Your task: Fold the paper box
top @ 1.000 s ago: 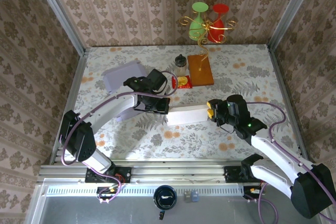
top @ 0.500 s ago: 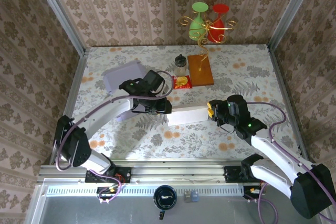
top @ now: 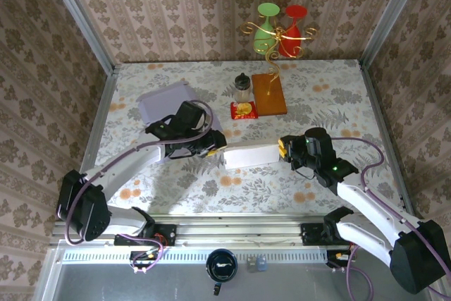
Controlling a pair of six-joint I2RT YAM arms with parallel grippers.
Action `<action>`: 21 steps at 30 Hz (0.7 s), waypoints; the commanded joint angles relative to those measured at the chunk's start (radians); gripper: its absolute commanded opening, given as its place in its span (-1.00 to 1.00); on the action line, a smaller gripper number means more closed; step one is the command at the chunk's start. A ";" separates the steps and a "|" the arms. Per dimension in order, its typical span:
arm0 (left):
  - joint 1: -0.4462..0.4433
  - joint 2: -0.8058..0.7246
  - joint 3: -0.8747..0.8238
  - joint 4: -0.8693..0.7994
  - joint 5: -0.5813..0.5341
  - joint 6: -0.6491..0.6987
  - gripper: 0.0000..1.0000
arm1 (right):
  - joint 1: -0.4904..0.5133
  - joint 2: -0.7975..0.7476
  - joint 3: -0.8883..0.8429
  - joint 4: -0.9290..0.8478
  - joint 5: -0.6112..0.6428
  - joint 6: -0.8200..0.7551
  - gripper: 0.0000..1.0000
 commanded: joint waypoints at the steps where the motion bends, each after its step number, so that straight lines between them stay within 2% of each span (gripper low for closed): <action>1: -0.004 0.006 -0.008 0.034 -0.005 -0.114 -0.17 | -0.003 0.008 -0.027 -0.097 0.007 -0.010 -0.52; 5: 0.000 -0.023 -0.062 0.081 -0.035 -0.194 -0.15 | -0.003 0.006 -0.026 -0.102 0.007 -0.010 -0.53; 9: 0.013 -0.021 -0.113 0.161 -0.012 -0.255 -0.17 | -0.003 0.005 -0.028 -0.104 0.007 -0.009 -0.54; 21: 0.015 -0.016 -0.150 0.170 0.001 -0.244 -0.28 | -0.003 0.009 -0.028 -0.112 0.006 -0.007 -0.55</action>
